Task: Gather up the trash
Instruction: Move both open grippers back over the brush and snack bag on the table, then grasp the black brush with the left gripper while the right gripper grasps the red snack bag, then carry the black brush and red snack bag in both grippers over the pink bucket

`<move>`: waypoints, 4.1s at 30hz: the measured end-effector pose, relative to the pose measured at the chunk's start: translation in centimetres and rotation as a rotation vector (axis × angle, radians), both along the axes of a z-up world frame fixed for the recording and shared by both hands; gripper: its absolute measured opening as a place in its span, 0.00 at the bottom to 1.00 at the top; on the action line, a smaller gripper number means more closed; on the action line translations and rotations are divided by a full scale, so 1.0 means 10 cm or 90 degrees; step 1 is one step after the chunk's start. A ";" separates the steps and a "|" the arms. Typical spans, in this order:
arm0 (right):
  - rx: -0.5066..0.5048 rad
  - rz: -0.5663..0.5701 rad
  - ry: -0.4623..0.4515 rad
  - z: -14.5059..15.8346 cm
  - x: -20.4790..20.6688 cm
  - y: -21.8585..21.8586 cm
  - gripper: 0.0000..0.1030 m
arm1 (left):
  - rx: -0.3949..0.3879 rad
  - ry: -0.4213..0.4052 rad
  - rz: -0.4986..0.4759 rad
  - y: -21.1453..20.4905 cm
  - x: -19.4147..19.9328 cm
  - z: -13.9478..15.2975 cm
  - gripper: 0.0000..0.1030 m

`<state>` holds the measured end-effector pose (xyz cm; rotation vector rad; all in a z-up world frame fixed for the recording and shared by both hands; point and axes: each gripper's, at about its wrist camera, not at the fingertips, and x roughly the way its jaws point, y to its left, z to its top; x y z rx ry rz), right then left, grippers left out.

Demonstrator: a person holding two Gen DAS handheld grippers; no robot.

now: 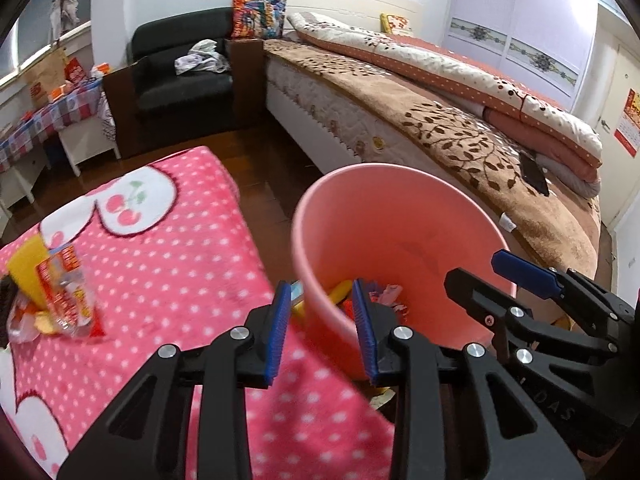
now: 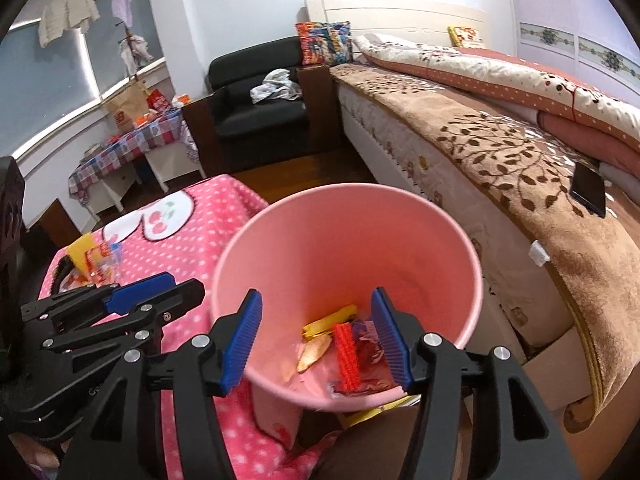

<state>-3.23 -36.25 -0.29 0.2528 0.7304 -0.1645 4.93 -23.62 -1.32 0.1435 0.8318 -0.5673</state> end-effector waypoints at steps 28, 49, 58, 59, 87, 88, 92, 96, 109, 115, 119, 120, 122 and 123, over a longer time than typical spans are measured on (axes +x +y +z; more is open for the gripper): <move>0.037 0.257 -0.005 -0.12 0.20 1.49 0.55 | 0.020 0.027 0.228 1.95 -0.35 -0.12 0.31; 0.033 0.320 0.022 -0.22 0.76 1.96 0.55 | 0.064 -0.019 0.323 2.57 0.60 0.11 0.31; 0.047 0.323 0.036 -0.26 0.97 1.98 0.54 | 0.066 -0.009 0.317 2.59 0.88 -0.05 0.31; 0.050 0.323 0.037 -0.26 0.98 1.98 0.54 | 0.060 -0.008 0.321 2.62 0.89 -0.06 0.27; 0.066 0.327 0.066 -0.47 1.65 2.27 0.54 | -0.061 -0.005 0.339 3.01 0.15 0.10 0.02; 0.075 0.329 0.072 -0.50 1.69 2.29 0.48 | -0.062 -0.004 0.339 3.02 0.14 0.10 0.02; 0.084 0.334 0.084 -0.54 1.70 2.34 0.08 | -0.064 -0.003 0.339 3.00 0.07 0.09 0.02; 0.086 0.344 0.066 -0.48 1.58 2.33 0.05 | -0.068 0.001 0.337 2.98 0.04 0.09 0.02; 0.071 0.335 0.032 -0.17 0.99 2.02 0.04 | -0.080 0.011 0.298 2.66 -0.05 0.11 0.02; 0.046 0.315 0.015 -0.08 0.70 1.79 0.04 | -0.079 0.014 0.265 2.38 -0.09 0.10 0.02; 0.048 0.292 0.007 -0.02 0.56 1.61 0.04 | -0.075 0.012 0.243 2.18 -0.11 0.11 0.02; 0.049 0.285 0.005 -0.01 0.52 1.56 0.04 | -0.073 0.011 0.237 2.12 -0.12 0.12 0.02; 0.049 0.274 0.001 0.01 0.46 1.48 0.04 | -0.072 0.010 0.230 2.05 -0.13 0.12 0.02; 0.049 0.267 -0.001 0.02 0.43 1.43 0.04 | -0.071 0.010 0.225 1.99 -0.14 0.13 0.02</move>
